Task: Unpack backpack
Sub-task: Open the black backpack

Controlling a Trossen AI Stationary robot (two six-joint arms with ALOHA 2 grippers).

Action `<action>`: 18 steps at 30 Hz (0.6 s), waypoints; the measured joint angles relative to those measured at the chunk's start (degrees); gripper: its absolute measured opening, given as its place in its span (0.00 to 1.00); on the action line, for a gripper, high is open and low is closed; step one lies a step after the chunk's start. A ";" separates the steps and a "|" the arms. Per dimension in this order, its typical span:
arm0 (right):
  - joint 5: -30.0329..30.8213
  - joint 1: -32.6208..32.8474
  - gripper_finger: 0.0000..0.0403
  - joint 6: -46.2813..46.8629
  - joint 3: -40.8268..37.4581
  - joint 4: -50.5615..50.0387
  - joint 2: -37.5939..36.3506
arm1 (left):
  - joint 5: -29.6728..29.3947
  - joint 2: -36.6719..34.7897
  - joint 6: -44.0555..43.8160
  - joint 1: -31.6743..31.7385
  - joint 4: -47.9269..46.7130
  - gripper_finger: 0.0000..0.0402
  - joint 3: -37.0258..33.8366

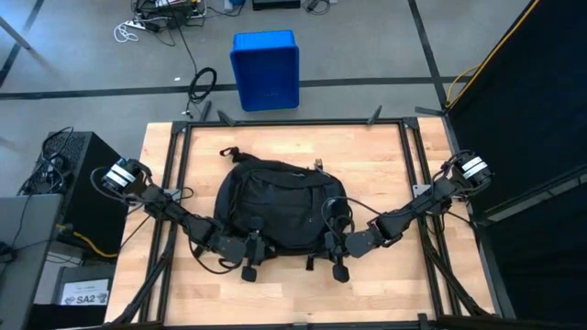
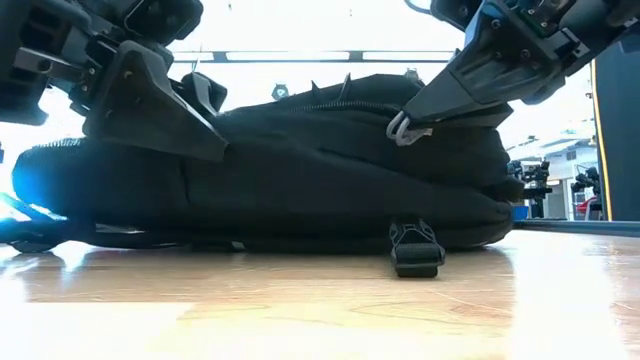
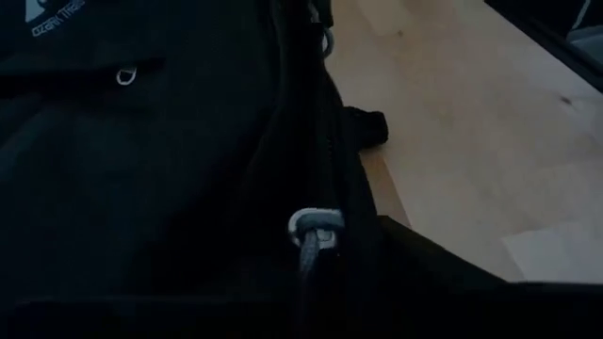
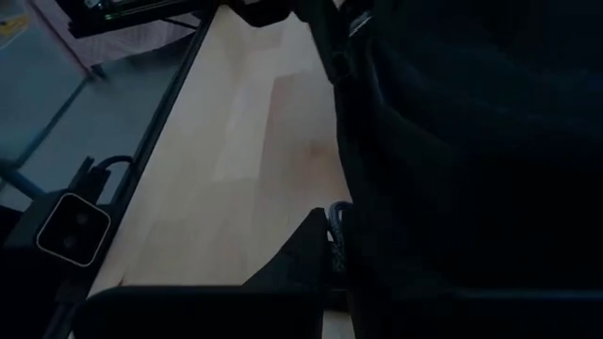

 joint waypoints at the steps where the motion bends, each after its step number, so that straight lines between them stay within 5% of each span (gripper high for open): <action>1: 0.02 0.00 0.00 0.02 0.00 0.00 0.02 | -0.01 -0.01 -0.12 0.00 0.00 0.31 0.01; 18: 0.07 0.00 0.00 2.06 0.00 0.31 0.02 | -0.51 -8.06 2.11 -3.56 -1.38 0.42 0.04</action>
